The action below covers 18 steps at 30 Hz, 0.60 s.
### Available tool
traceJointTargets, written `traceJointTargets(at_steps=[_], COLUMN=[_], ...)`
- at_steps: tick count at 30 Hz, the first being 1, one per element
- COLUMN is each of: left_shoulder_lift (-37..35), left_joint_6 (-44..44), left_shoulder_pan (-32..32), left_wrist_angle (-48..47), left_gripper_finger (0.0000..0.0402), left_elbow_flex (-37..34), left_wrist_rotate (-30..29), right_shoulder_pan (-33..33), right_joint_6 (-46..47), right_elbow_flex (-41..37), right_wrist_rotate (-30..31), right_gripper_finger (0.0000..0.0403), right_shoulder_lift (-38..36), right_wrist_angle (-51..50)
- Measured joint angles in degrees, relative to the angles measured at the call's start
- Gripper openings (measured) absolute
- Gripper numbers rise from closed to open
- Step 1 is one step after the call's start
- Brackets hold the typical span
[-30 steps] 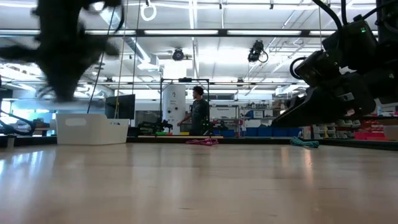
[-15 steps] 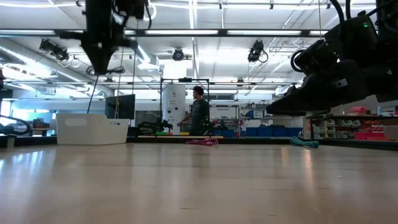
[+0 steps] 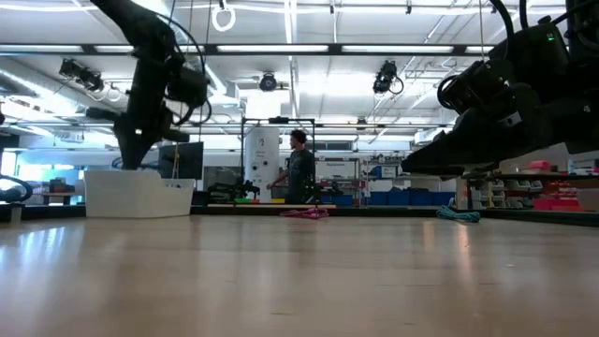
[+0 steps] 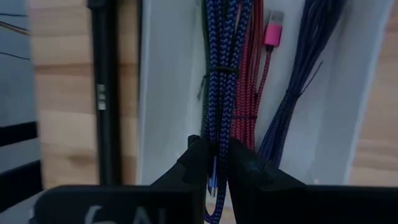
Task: Pick and place USB-C Cables
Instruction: Put the purple charger cable into the white bin
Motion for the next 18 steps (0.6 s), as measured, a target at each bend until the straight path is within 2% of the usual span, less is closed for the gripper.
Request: traceJointTargets(at_steps=[5, 10, 18], left_shoulder_lift=[2.75, 3.81, 3.83], left_joint_6=[1.11, 0.91, -0.03], left_shoulder_pan=[1.2, 1.58, 1.56], left_wrist_angle=[4.34, 5.34, 5.6], left_gripper_finger=[0.0044, 0.0051, 0.0089], left_elbow_flex=[-4.23, -6.85, -7.65], left_wrist_rotate=[0.48, -2.83, -4.06], right_shoulder_pan=[0.02, 0.02, 0.02], right_joint_6=[0.43, 0.46, 0.46], right_elbow_flex=[-0.01, -0.02, -0.02], right_wrist_rotate=[0.0, -0.02, 0.0], right_gripper_finger=[0.014, 0.014, 0.014], right_shoulder_lift=[0.0, 0.0, 0.0], right_wrist_angle=[-0.05, -0.14, -0.14])
